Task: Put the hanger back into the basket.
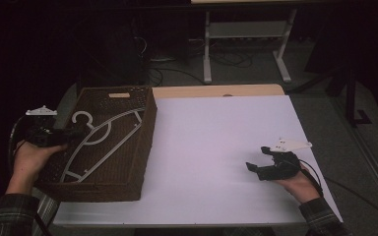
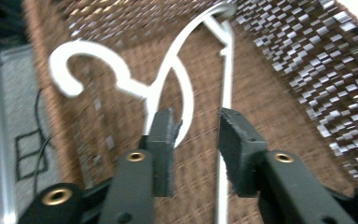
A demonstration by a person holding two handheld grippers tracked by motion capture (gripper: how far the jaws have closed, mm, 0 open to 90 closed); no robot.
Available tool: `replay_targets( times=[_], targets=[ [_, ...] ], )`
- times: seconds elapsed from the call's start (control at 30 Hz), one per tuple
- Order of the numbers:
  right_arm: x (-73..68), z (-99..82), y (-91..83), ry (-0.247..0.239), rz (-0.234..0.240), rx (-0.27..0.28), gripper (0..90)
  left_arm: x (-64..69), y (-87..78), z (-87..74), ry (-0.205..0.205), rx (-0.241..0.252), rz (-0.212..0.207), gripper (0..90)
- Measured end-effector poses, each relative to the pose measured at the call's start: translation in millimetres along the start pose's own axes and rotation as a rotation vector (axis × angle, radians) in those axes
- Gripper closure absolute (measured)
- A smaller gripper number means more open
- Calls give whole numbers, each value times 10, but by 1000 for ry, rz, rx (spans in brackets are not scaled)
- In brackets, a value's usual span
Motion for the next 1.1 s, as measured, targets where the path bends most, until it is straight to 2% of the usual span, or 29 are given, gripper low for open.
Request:
replay_targets(
  times=[0.2, 0.33, 0.47, 0.6, 0.77, 0.93, 0.97, 1.0, 1.1],
  targets=[
    [-2, 24, -20, -3, 0, 8, 167, 325, 70, 185, 34, 73, -74, 463],
    [-12, 42, -38, -3, 2, 16, 167, 534, 159, 260, 60, 105, -113, 324],
    [-10, 55, -54, -5, 1, 19, 167, 796, 258, 359, 87, 134, -150, 228],
    [-6, 64, -70, -5, -2, 27, 167, 1045, 337, 445, 103, 164, -184, 176],
    [-13, 70, -77, -3, -1, 28, 166, 1397, 477, 507, 134, 189, -248, 134],
    [-23, 71, -81, -5, 6, 31, 166, 1722, 659, 485, 152, 201, -296, 120],
    [-24, 71, -82, -4, 8, 30, 166, 1722, 659, 485, 152, 201, -296, 117],
    [-27, 72, -84, -5, 9, 29, 166, 1865, 752, 458, 147, 200, -329, 114],
    [-31, 71, -86, -5, 10, 28, 165, 2030, 858, 427, 157, 197, -357, 99]
  ],
)
Point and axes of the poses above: each handheld gripper's, and its own axes: y roughly forward along the jaws, z roughly out of its top, x roughly to its right, the point moved 1 cm from there along y, roughly forward along the jaws, and after that the axes turned 15 degrees about x, right-handed, at the moved point
